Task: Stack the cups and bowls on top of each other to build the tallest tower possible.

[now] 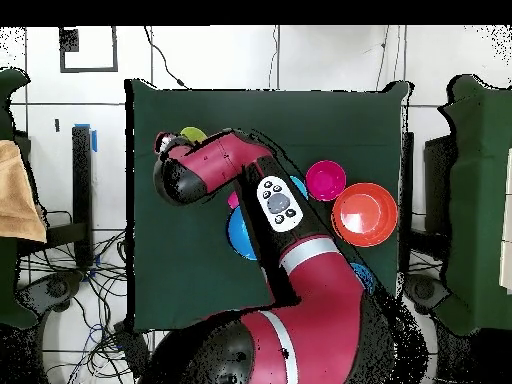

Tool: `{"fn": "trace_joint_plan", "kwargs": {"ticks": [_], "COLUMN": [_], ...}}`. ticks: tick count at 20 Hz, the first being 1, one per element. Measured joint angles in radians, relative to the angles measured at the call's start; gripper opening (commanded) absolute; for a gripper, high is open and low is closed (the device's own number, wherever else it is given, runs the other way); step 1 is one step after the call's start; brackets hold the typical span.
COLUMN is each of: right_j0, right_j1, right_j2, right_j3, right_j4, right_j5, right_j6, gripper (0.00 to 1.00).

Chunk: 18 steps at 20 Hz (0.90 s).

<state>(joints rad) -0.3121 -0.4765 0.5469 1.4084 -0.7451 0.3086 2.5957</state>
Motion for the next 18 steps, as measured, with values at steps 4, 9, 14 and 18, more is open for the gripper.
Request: {"fn": "trace_joint_plan", "kwargs": {"ticks": [4,9,14,18], "right_j0": [0.0,0.0,0.0,0.0], "right_j1": [-0.029,-0.061,-0.082,-0.098], "right_j2": [-0.001,-0.002,-0.007,-0.015], "right_j3": [0.006,0.012,0.019,0.03], "right_j4": [0.0,0.0,0.0,-0.001], "right_j5": [0.032,0.055,0.056,0.056], "right_j6": [0.0,0.0,0.0,0.0], "gripper": [0.0,0.0,0.0,0.0]}}
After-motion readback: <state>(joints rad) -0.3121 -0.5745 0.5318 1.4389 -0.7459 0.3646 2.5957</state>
